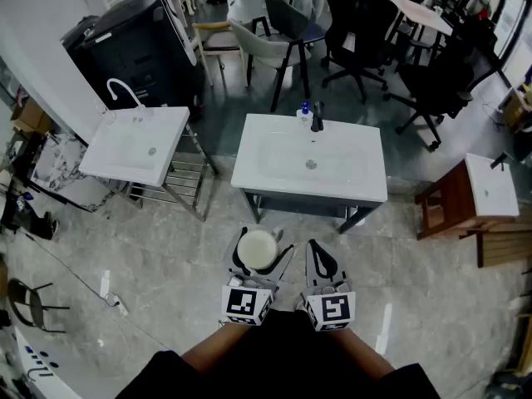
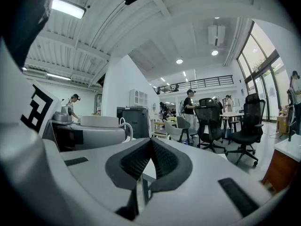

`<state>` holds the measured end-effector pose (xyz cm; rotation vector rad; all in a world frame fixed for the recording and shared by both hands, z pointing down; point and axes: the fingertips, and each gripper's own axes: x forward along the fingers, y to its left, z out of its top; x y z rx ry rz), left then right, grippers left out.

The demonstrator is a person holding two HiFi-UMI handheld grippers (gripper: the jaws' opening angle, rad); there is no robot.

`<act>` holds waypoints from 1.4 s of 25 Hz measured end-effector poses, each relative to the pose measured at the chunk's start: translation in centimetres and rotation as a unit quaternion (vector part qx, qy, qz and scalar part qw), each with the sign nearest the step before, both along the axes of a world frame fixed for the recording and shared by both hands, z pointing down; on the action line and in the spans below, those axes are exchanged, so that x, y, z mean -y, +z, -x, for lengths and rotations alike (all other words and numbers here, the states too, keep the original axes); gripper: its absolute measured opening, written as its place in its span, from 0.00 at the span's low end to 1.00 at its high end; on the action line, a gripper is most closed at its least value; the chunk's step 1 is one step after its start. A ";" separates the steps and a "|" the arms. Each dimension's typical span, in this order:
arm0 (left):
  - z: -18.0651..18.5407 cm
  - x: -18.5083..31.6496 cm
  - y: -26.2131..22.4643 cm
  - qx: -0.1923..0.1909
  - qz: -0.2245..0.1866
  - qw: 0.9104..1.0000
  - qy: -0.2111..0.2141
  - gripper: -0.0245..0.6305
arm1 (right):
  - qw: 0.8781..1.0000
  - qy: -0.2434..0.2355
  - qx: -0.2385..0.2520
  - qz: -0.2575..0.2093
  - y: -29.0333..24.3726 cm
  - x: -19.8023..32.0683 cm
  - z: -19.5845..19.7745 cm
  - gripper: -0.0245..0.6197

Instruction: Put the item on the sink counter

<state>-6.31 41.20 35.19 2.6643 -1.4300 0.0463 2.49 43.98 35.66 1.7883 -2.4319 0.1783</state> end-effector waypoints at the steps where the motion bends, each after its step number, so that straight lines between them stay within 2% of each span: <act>1: -0.4 -0.1 0.0 0.000 -0.001 1.000 -0.001 0.73 | 1.000 -0.005 -0.002 -0.001 0.1 -0.1 -0.3 0.09; 4: -1.9 -0.5 -0.1 0.002 -0.002 1.000 -0.007 0.73 | 1.000 -0.018 -0.008 -0.005 0.2 -0.4 -1.5 0.08; 7: -3.0 -1.3 0.1 0.006 -0.001 1.000 -0.019 0.73 | 0.999 -0.029 0.010 -0.011 0.0 -1.0 -2.9 0.09; 9: -3.1 -1.8 0.2 0.009 -0.002 0.999 -0.031 0.73 | 0.998 -0.043 0.028 -0.020 -0.2 -1.6 -3.8 0.09; 14: -3.3 -2.8 0.3 0.008 -0.009 0.998 -0.064 0.73 | 0.998 -0.056 0.032 -0.028 0.4 -2.5 -6.0 0.09; 17: -3.8 -3.4 0.2 0.000 -0.014 0.998 -0.067 0.73 | 0.997 -0.055 0.038 -0.026 0.7 -2.9 -7.0 0.09; 21: -4.9 -2.8 0.4 0.011 -0.015 0.998 -0.059 0.73 | 0.995 -0.080 0.041 -0.038 0.4 -2.4 -7.9 0.09; 27: -5.6 0.8 1.4 -0.005 -0.013 0.999 -0.038 0.73 | 0.997 -0.071 0.030 -0.023 1.2 0.7 -7.4 0.09; 32: -7.7 6.8 2.3 -0.028 0.011 1.000 -0.008 0.73 | 0.997 -0.049 0.012 -0.057 -0.4 5.5 -7.7 0.09; 35: -8.4 10.7 2.0 -0.021 0.000 1.000 0.005 0.73 | 0.999 -0.041 0.016 -0.015 1.2 8.5 -8.1 0.09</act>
